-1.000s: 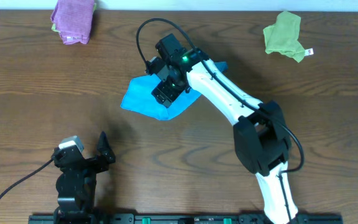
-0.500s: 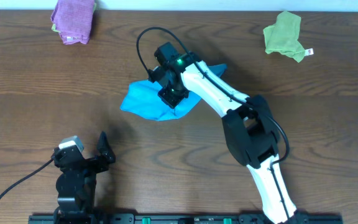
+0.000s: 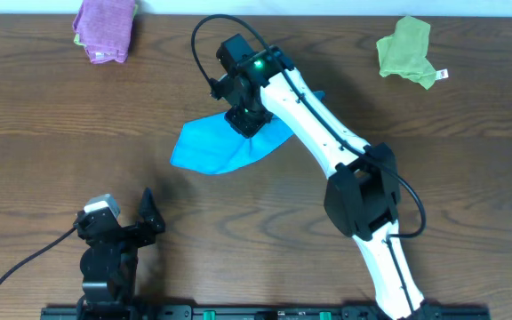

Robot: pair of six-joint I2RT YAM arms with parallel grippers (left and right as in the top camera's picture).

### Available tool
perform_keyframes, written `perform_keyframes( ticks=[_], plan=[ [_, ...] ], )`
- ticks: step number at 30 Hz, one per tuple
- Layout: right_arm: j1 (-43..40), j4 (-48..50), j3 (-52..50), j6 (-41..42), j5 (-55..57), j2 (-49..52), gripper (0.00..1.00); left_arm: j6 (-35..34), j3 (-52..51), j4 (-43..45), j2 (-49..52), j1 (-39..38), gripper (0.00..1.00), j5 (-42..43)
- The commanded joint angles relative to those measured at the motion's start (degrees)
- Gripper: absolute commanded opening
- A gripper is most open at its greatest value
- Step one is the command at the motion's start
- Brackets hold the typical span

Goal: Fold the cloth

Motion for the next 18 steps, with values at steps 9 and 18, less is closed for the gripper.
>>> perform_keyframes(
  ticks=[9, 18],
  plan=[
    [0.5, -8.79, 0.9, 4.31, 5.11, 0.04, 0.01, -0.61, -1.16, -0.59, -0.33, 0.24, 0.95, 0.02],
    [0.31, -23.82, -0.37, 9.73, 4.61, -0.31, 0.07, -0.61, -1.16, -0.59, -0.33, 0.24, 0.95, 0.02]
  ],
)
